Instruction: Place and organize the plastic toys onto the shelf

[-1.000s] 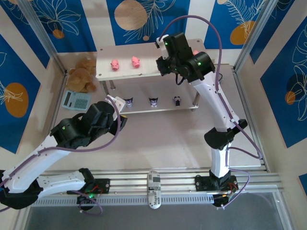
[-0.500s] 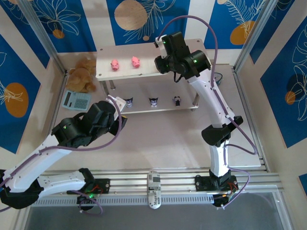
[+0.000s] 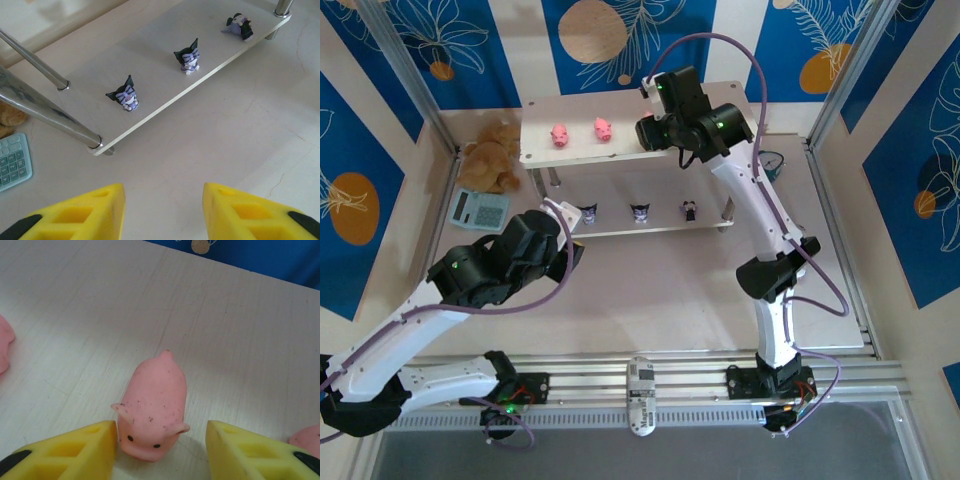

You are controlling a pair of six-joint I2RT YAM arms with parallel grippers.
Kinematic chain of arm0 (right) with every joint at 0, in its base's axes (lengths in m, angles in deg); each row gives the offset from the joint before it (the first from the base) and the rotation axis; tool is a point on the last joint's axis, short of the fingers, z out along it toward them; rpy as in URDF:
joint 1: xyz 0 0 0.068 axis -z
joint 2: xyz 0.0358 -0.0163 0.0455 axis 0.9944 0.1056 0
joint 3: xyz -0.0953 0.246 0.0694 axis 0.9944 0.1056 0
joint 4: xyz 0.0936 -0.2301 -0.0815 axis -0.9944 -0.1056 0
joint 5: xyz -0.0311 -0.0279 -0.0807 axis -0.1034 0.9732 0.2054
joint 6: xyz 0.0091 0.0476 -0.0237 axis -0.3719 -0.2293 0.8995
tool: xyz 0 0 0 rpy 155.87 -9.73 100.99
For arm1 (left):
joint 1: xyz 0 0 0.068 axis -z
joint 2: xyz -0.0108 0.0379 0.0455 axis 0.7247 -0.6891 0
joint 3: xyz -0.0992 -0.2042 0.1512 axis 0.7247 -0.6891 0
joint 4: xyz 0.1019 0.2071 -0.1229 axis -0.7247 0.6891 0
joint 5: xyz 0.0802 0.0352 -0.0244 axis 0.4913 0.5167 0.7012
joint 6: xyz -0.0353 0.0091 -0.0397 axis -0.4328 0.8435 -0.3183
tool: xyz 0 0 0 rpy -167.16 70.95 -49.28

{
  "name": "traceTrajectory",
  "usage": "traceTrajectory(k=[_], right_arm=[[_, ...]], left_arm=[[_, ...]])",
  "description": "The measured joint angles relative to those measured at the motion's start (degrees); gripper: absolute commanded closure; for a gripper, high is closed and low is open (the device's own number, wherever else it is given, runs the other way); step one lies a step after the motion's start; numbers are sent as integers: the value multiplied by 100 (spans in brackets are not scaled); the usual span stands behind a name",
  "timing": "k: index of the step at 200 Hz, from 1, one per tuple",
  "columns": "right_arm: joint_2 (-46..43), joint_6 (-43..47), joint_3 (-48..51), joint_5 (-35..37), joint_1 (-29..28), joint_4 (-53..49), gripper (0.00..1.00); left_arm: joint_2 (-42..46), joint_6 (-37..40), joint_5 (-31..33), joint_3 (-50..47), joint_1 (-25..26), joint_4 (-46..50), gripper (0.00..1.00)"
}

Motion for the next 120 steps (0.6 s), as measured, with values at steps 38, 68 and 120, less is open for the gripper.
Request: traceTrajectory(k=[38, 68, 120], right_arm=[[-4, -105, -83, -308, 50, 68, 38], [-136, -109, -79, -544, 63, 245, 36], [-1397, -107, 437, -693, 345, 859, 38]], left_arm=[[2, 0, 0, -2, -7, 0, 54], [4, 0, 0, -2, -11, -4, 53], [203, 9, 262, 68, -293, 55, 55]])
